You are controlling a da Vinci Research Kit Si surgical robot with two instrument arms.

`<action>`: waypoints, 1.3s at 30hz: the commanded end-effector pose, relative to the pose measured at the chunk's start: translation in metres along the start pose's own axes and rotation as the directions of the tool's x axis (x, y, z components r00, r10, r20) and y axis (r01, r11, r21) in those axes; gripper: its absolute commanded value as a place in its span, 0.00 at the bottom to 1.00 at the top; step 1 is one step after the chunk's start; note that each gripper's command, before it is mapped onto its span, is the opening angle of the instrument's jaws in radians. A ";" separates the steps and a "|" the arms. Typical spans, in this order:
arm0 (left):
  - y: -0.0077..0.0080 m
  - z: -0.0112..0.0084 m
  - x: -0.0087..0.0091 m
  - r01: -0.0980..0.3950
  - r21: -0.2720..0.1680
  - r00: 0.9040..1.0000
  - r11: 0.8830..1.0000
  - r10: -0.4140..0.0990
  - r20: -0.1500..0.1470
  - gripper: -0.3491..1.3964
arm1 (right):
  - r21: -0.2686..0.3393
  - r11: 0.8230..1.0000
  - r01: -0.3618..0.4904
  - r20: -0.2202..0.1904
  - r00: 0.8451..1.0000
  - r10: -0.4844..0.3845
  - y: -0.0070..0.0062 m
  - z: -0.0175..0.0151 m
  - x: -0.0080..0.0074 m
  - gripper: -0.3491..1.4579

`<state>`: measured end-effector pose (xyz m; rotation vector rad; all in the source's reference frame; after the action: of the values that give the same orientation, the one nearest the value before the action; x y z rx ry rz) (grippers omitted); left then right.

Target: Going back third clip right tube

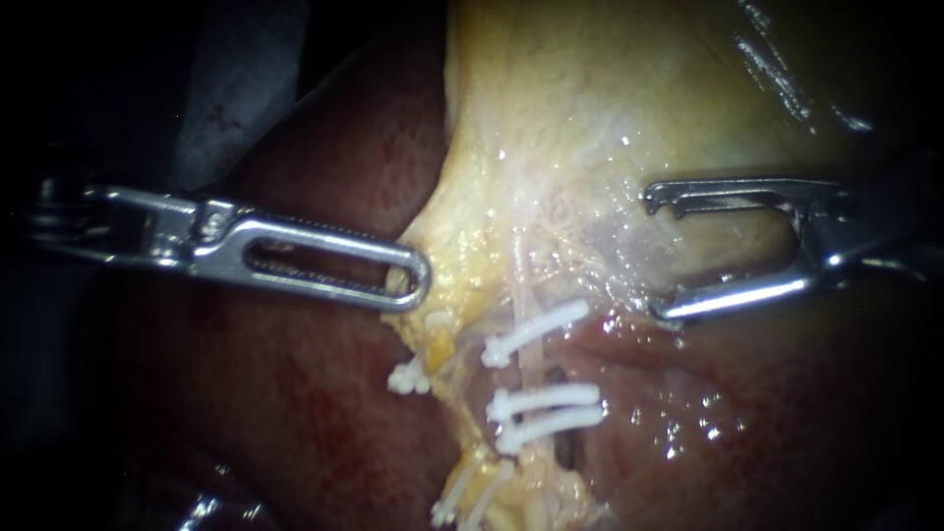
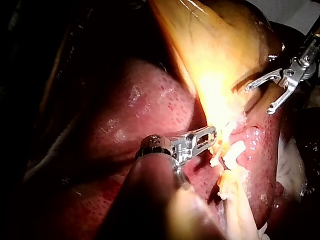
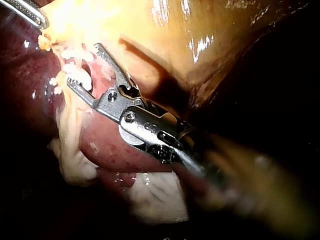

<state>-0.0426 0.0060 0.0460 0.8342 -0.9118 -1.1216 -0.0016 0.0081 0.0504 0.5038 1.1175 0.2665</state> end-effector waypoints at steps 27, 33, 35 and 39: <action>0.0001 0.0063 0.0031 -0.010 -0.004 1.000 1.000 0.010 -0.011 0.00 | 0.005 1.000 0.008 0.001 1.000 -0.008 -0.0003 0.0006 -0.0011 0.52; 0.0003 0.0063 0.0031 -0.011 -0.004 1.000 1.000 0.011 -0.011 0.00 | 0.005 1.000 0.008 0.001 1.000 -0.008 -0.0004 0.0006 -0.0011 0.52; 0.0003 0.0063 0.0032 -0.011 -0.004 1.000 1.000 0.011 -0.011 0.00 | 0.005 1.000 0.008 0.001 1.000 -0.008 -0.0004 0.0006 -0.0011 0.52; 0.0003 0.0064 0.0032 -0.011 -0.004 1.000 1.000 0.011 -0.011 0.00 | 0.005 1.000 0.008 0.001 1.000 -0.008 -0.0004 0.0006 -0.0011 0.52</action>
<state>-0.0477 0.0024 0.0494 0.8302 -0.9033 -1.1081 -0.0015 0.0071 0.0512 0.5039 1.1195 0.2560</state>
